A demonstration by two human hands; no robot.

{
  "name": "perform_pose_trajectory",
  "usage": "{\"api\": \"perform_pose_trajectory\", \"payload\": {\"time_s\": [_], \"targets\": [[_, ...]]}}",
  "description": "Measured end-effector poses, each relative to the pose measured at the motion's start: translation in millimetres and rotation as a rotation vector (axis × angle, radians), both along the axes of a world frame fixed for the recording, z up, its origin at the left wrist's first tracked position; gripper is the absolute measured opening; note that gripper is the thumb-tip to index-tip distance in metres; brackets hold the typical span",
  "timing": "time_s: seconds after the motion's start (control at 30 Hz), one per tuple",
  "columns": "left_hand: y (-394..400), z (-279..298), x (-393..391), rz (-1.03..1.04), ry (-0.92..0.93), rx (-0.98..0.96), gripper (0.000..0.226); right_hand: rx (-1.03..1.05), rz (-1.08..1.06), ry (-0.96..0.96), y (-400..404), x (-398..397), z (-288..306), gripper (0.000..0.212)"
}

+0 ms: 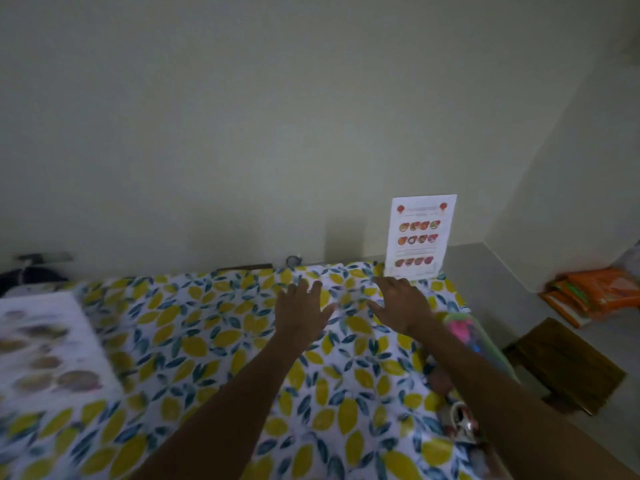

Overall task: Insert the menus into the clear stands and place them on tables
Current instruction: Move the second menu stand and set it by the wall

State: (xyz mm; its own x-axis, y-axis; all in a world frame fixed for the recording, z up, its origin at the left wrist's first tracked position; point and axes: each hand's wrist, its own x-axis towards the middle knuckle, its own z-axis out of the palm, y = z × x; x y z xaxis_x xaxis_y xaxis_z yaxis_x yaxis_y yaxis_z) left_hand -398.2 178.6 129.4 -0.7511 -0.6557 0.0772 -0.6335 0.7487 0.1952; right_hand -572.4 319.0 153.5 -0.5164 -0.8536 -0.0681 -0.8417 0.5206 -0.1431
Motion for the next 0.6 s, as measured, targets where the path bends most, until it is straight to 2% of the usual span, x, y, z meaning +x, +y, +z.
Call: {"api": "perform_pose_trajectory", "payload": {"time_s": [0.33, 0.6], "targets": [[-43, -5, 259, 0.268, -0.013, -0.030, 0.063, 0.038, 0.231, -0.047, -89, 226, -11, 0.063], [-81, -17, 407, 0.521, -0.032, -0.032, 0.056, 0.038, 0.411, -0.109, -169, 346, -28, 0.063]]}}
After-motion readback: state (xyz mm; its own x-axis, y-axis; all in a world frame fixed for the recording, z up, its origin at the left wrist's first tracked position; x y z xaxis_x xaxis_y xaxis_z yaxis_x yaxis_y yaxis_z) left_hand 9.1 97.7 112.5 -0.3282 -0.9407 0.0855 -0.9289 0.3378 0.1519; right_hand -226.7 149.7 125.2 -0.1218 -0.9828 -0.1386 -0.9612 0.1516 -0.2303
